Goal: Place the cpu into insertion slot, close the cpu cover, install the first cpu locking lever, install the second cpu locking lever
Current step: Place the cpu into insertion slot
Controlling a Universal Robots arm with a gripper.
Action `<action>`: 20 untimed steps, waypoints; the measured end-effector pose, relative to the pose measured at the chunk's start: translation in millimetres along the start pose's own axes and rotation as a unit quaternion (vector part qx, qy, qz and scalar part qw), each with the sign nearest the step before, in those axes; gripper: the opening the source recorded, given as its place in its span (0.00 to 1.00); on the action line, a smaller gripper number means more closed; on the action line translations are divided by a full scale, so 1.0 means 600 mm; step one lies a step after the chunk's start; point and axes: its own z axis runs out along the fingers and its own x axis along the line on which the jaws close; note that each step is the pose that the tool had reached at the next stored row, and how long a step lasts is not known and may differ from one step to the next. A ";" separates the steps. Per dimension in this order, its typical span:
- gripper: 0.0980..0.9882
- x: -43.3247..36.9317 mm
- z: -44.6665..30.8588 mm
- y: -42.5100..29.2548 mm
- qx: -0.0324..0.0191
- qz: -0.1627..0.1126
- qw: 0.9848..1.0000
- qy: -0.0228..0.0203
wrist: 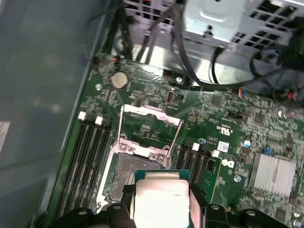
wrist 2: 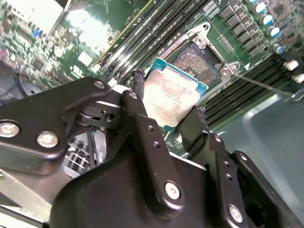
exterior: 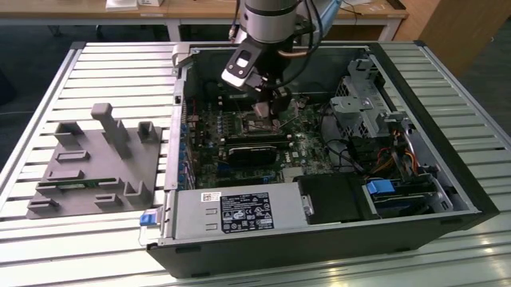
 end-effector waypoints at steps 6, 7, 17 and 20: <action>0.50 0.000 0.008 -0.001 0.000 0.054 0.999 -0.005; 0.50 0.000 0.009 -0.001 0.000 0.063 0.998 -0.006; 0.50 0.006 0.023 -0.002 0.000 0.124 0.992 -0.011; 0.50 0.012 0.029 -0.003 0.000 0.124 0.992 -0.011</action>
